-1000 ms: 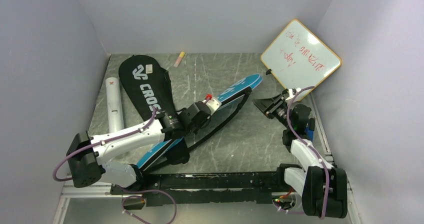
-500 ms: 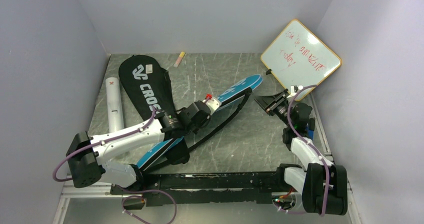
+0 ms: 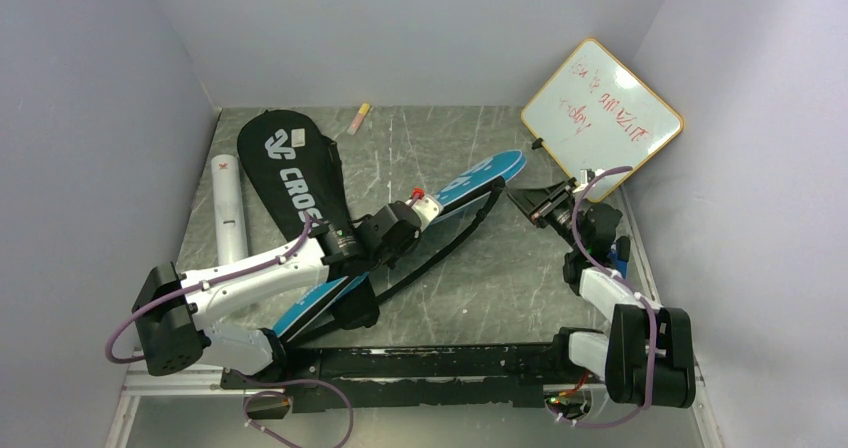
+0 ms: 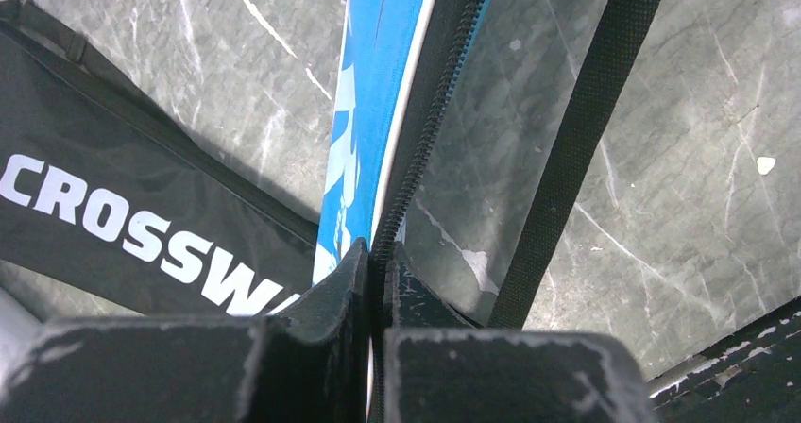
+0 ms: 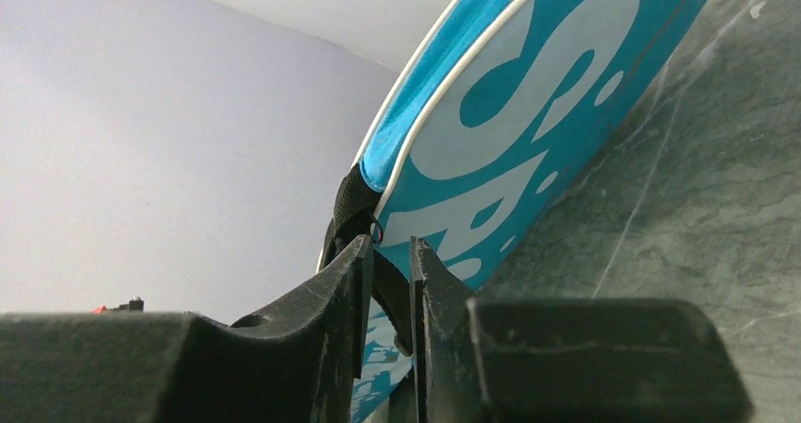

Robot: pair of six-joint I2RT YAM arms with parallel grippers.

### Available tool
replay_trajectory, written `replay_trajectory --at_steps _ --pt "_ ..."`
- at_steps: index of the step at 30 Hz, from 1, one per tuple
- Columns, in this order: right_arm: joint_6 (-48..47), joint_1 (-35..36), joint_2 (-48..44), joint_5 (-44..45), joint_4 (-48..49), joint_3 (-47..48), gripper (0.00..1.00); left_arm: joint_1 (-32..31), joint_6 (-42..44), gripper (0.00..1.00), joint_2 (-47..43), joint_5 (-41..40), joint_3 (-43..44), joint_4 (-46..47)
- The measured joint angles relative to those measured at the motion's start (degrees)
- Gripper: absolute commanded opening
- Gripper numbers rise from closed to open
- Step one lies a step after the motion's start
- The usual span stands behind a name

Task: Pack up the badminton gear
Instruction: Zip the racket bag at the center of the board.

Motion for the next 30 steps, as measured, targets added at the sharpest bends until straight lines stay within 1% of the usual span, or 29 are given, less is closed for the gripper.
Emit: replay_trajectory --at_steps 12,18,20,25,28,30 --pt "3.3 0.0 4.4 -0.8 6.9 0.0 0.23 0.1 0.0 0.05 0.0 1.0 0.0 0.0" --pt "3.9 0.0 5.1 -1.6 8.2 0.0 0.15 0.1 0.1 0.05 0.0 1.4 0.0 0.0" --pt "4.1 0.0 5.5 -1.8 8.5 0.0 0.09 0.1 0.1 0.05 0.0 1.5 0.0 0.0" --pt "4.6 0.0 6.2 -2.0 9.0 0.5 0.07 0.2 0.2 0.05 0.0 1.9 0.0 0.0" --pt "4.7 0.0 6.4 -2.2 9.2 0.7 0.0 0.2 0.2 0.05 0.0 2.2 0.0 0.0" --pt "4.7 0.1 6.5 -2.4 9.3 0.9 0.0 0.3 0.2 0.05 0.0 2.4 0.0 0.0"
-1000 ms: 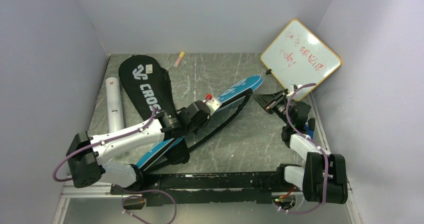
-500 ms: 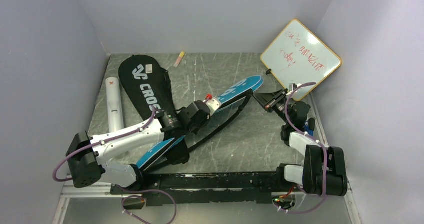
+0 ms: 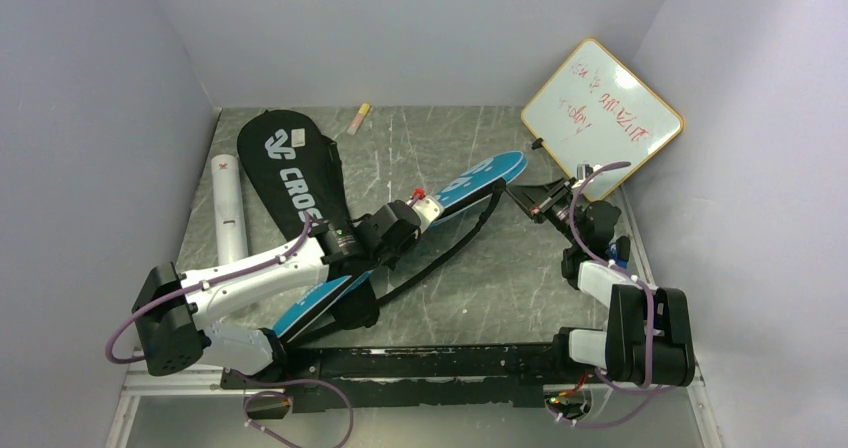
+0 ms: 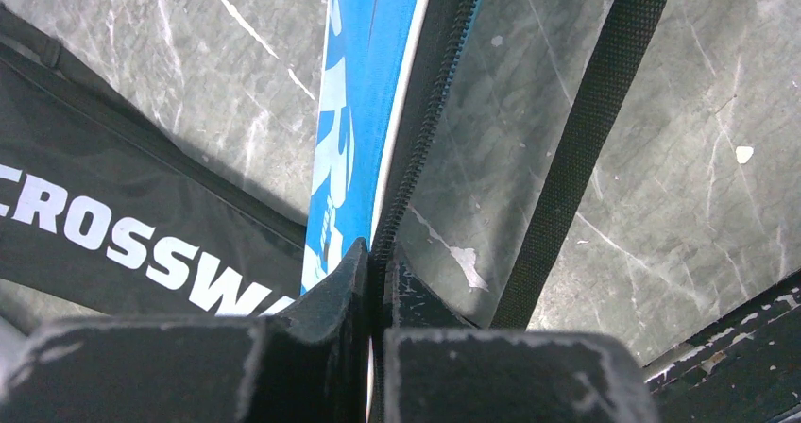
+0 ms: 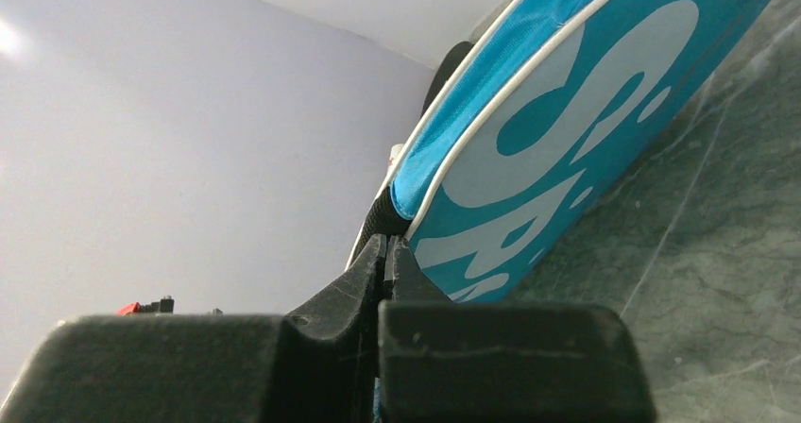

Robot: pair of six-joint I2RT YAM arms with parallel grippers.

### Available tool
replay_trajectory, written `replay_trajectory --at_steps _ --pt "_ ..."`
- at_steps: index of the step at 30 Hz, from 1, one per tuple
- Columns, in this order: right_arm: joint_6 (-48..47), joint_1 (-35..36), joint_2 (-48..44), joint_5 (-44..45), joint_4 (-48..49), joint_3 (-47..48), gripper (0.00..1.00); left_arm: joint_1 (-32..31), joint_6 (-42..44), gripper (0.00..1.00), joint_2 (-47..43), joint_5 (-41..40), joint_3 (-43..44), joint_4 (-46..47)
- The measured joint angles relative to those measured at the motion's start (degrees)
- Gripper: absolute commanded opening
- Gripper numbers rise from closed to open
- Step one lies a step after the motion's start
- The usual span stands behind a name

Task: Pack up the badminton gear
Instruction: Zip the racket bag at the center of the board.

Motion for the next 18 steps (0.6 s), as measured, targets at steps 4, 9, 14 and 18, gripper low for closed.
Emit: replay_trajectory --at_steps 4,9,14,18 --pt "-0.1 0.1 0.0 -0.7 -0.3 0.4 0.0 0.1 0.0 0.05 0.1 0.0 0.0 0.0" --pt "-1.6 0.6 -1.4 -0.9 -3.9 0.7 0.0 0.1 0.0 0.05 0.2 0.1 0.0 0.0" --pt "-4.9 3.2 -4.6 -0.5 -8.9 1.1 0.0 0.1 0.0 0.05 0.2 0.1 0.0 0.0" --pt "-7.2 9.1 -6.2 0.7 -12.0 1.1 0.0 0.1 0.0 0.05 0.3 0.0 0.0 0.0"
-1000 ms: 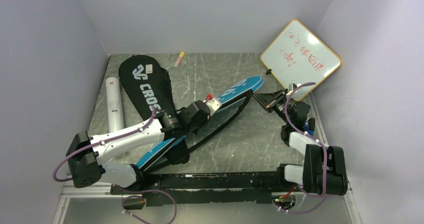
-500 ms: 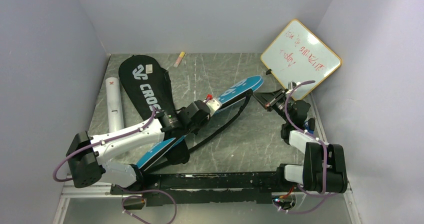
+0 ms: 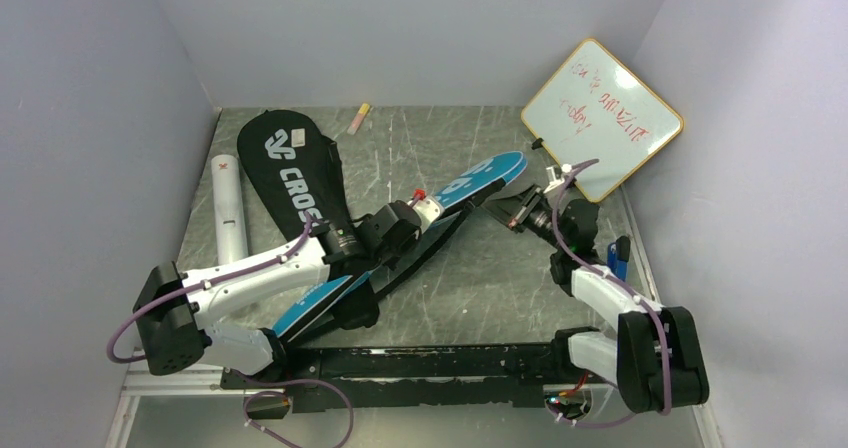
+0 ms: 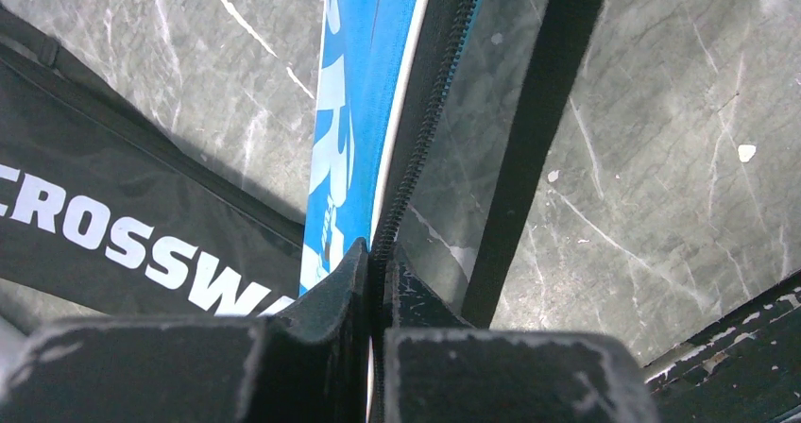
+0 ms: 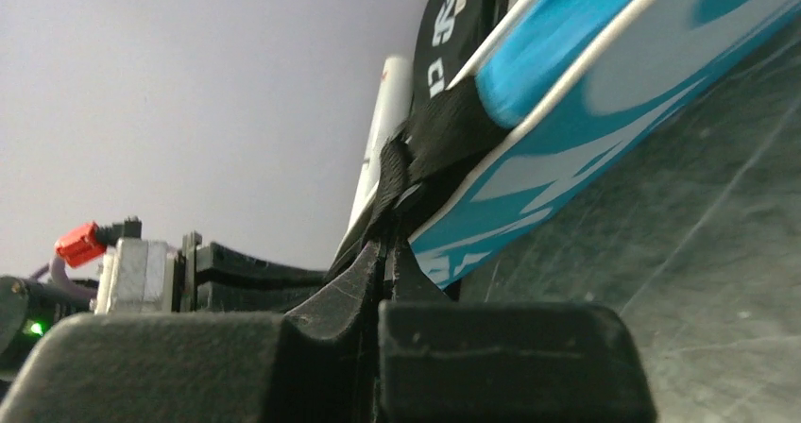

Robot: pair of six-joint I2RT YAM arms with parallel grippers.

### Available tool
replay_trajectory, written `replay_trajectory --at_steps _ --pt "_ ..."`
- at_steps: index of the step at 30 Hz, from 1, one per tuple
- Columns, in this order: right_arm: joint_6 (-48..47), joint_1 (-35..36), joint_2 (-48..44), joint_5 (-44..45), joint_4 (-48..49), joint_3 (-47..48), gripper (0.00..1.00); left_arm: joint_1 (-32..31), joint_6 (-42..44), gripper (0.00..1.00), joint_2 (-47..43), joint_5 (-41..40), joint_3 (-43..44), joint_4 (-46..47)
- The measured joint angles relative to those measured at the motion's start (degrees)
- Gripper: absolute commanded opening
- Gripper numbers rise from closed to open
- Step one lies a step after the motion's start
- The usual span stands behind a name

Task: Pack up the badminton gear
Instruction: Zip the racket bag at the center of the board.

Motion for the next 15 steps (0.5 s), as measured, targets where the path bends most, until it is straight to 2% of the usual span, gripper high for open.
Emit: replay_trajectory --at_steps 7,15 --pt "-3.6 11.5 -3.2 5.0 -5.8 0.0 0.0 0.0 0.0 0.05 0.4 0.0 0.0 -0.4" --pt "-6.4 18.4 -5.6 10.3 -10.1 -0.4 0.0 0.0 0.0 0.05 0.7 0.0 0.0 -0.8"
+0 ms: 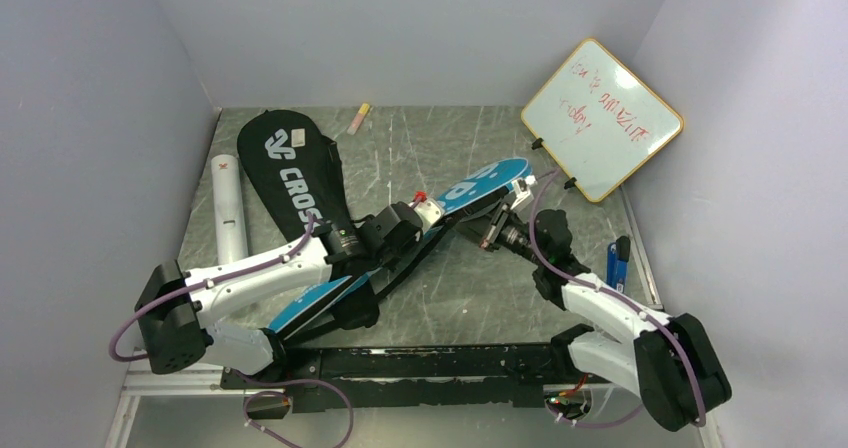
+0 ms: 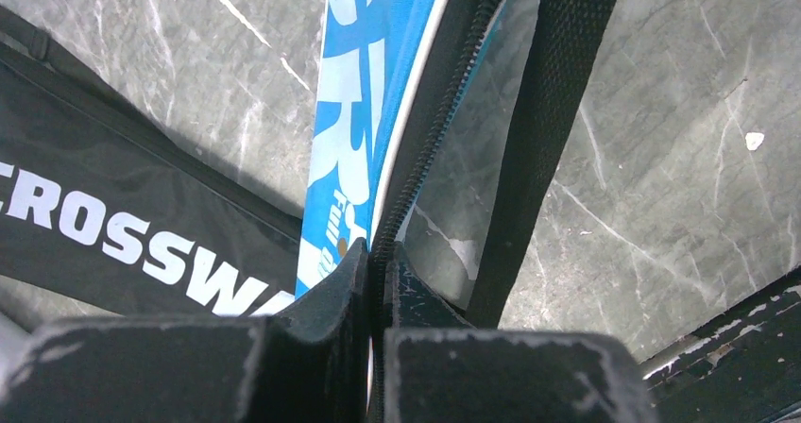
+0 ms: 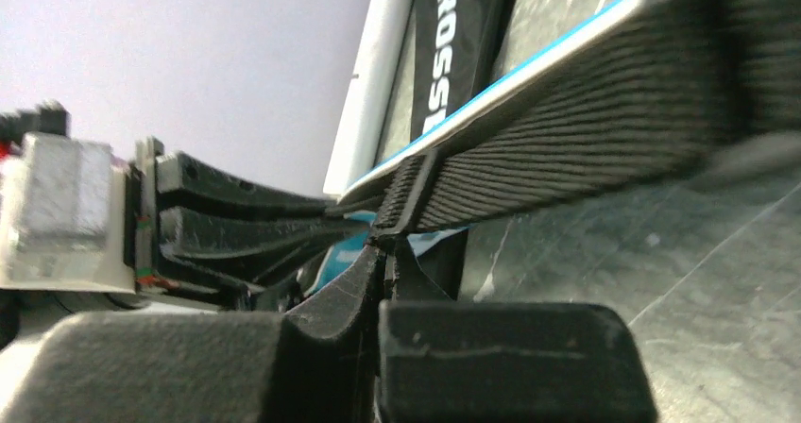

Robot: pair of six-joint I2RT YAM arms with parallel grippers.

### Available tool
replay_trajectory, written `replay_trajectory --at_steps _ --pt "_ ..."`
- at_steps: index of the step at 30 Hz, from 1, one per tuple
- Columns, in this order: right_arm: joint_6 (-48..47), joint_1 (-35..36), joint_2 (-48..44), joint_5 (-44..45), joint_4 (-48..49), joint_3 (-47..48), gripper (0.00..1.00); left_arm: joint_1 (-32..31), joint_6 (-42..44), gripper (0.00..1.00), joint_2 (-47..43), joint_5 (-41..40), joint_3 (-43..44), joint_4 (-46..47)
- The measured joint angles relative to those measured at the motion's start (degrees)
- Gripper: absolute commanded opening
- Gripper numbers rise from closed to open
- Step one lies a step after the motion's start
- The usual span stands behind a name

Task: Pack up the badminton gear
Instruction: Zip the racket bag at the center of the board.

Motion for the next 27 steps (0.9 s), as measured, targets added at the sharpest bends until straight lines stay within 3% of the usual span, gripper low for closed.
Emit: replay_trajectory --at_steps 9,13,14,16,18,22,27 --pt "-0.2 13.8 7.0 5.2 5.7 -0.9 0.0 0.0 0.0 0.05 0.3 1.2 0.0 -0.9" --pt "-2.4 16.7 7.6 7.4 6.0 -0.9 0.0 0.0 0.0 0.05 0.8 1.5 0.0 -1.2" --pt "-3.0 16.9 7.4 7.8 5.7 -0.9 0.04 0.0 0.0 0.05 0.9 1.5 0.0 -1.2" --pt "-4.5 17.1 6.4 8.8 3.6 -0.6 0.23 0.0 0.0 0.05 1.0 1.6 0.0 -1.2" --pt "-6.4 17.5 4.1 9.8 -0.7 0.4 0.33 0.0 0.0 0.05 1.2 1.7 0.0 -0.9" --pt "-10.8 18.5 -2.8 14.1 -11.2 3.3 0.4 0.4 0.0 0.05 1.4 1.5 0.0 0.0" --pt "-14.2 18.5 -13.3 23.3 -23.0 3.4 0.41 1.0 -0.1 0.05 1.5 1.2 0.0 0.4"
